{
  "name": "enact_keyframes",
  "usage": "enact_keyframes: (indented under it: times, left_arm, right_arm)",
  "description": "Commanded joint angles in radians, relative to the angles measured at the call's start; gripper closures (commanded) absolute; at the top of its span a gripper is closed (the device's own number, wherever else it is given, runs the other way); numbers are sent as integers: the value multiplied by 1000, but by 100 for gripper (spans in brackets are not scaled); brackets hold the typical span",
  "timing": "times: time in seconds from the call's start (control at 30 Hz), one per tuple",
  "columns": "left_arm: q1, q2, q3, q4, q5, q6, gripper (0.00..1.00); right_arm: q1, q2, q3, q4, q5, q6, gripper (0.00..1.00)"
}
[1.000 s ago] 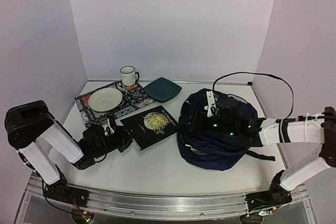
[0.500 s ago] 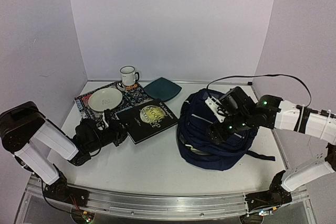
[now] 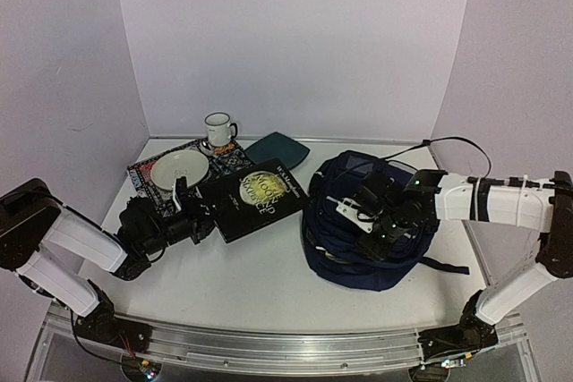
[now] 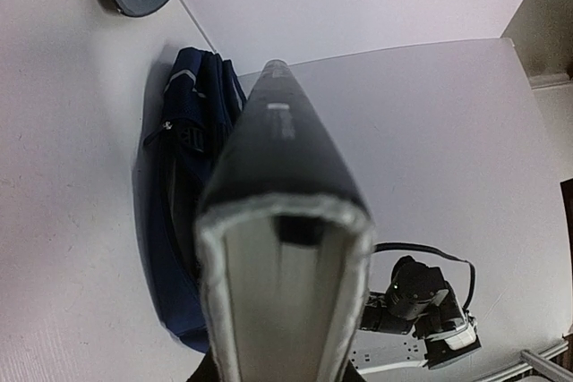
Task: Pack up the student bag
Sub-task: Pick up the largest pocket of the bag from the student bag.
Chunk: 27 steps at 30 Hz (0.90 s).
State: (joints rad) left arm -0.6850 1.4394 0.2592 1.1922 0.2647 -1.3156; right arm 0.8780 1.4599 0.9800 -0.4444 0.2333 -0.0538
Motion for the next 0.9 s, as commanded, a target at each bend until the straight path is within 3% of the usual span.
enact_keyframes:
  times: [0.0, 0.07, 0.2, 0.33, 0.5, 0.73, 0.87]
  left_arm:
    - [4, -62, 38, 111, 58, 19, 100]
    - [4, -71, 38, 102, 73, 17, 100]
    - [4, -91, 33, 85, 98, 12, 100]
    - [5, -128, 14, 52, 109, 12, 100]
    - [4, -196, -12, -21, 114, 15, 100]
    - [2, -353, -44, -191, 98, 22, 100]
    - [-7, -405, -54, -246, 96, 6, 100]
  right_arm:
    - [11, 51, 31, -36, 70, -38, 41]
    - [13, 62, 45, -36, 92, -41, 50]
    - [17, 44, 80, -36, 84, -46, 81]
    - [21, 7, 124, -36, 46, -44, 100]
    - [21, -29, 189, -35, 31, -15, 100]
    - [21, -10, 329, -28, 172, 89, 100]
    - [21, 26, 379, 9, 169, 138, 100]
